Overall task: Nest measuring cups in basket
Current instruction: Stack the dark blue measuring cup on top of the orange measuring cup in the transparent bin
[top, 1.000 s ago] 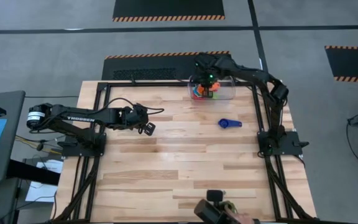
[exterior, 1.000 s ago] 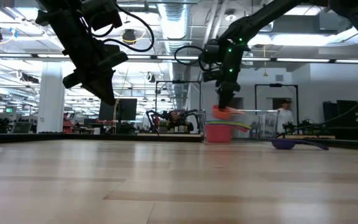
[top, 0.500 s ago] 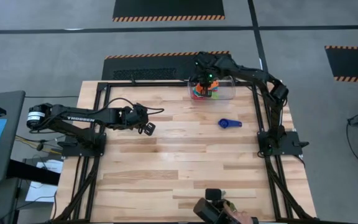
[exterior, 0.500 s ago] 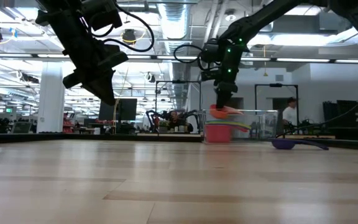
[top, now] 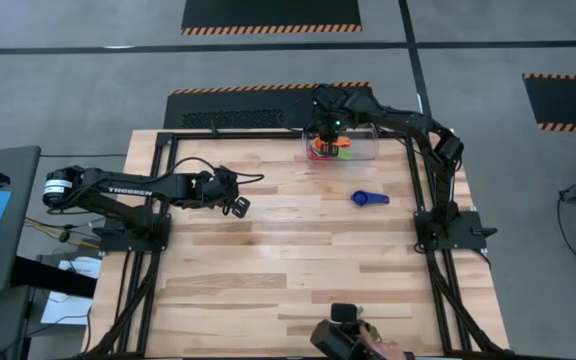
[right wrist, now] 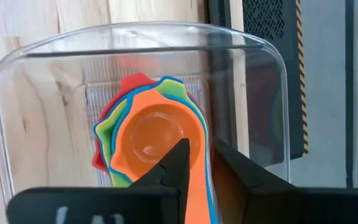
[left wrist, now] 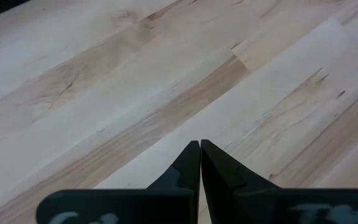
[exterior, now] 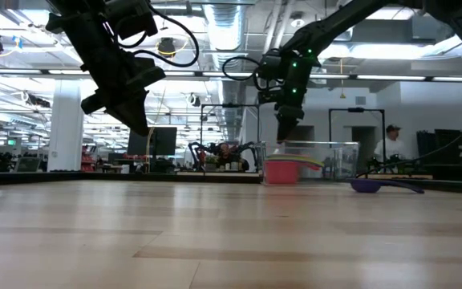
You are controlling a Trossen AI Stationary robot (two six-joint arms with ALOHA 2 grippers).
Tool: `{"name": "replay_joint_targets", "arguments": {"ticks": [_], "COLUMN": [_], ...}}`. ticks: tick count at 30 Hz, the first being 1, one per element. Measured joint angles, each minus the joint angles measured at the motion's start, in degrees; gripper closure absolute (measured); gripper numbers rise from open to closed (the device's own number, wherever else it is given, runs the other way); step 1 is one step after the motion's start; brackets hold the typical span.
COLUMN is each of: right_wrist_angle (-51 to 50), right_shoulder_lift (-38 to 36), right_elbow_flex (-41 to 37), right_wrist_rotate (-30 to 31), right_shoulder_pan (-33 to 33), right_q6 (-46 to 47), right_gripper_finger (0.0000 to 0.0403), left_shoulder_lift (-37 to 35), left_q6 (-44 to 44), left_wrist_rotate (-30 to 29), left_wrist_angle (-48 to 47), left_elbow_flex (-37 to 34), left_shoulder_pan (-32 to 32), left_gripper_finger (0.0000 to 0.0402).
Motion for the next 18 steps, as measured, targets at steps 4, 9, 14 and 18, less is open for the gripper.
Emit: {"name": "replay_joint_targets", "arguments": {"ticks": [4,9,14,18], "right_wrist_angle": [-0.13,-1.53,-10.23,-26.48], "right_shoulder_lift": [-0.26,-0.39,-0.50,-0.57], "right_elbow_flex": [0.00,3.72,11.48,19.35], "right_wrist_rotate": [2.84,4.52,5.20,4.40], "right_shoulder_pan": [0.05,0.27,1.05,2.27], "right_q6": [-0.04,1.86,8.30,23.25], "right_gripper_finger": [0.0315,0.0316,0.0316,0.0316], "left_shoulder_lift": [0.00,0.00,0.00,0.00], "left_q6": [-0.03,-0.03,-0.05,-0.05], "left_wrist_rotate": [0.00,0.07,0.57,0.57], "left_wrist_angle": [0.00,0.00,0.01,0.00], "left_elbow_flex": [0.00,0.00,0.00,0.00], "left_shoulder_pan": [0.00,0.00,-0.02,-0.07], "left_gripper_finger": [0.0401,0.0401,0.0401,0.0401]}}
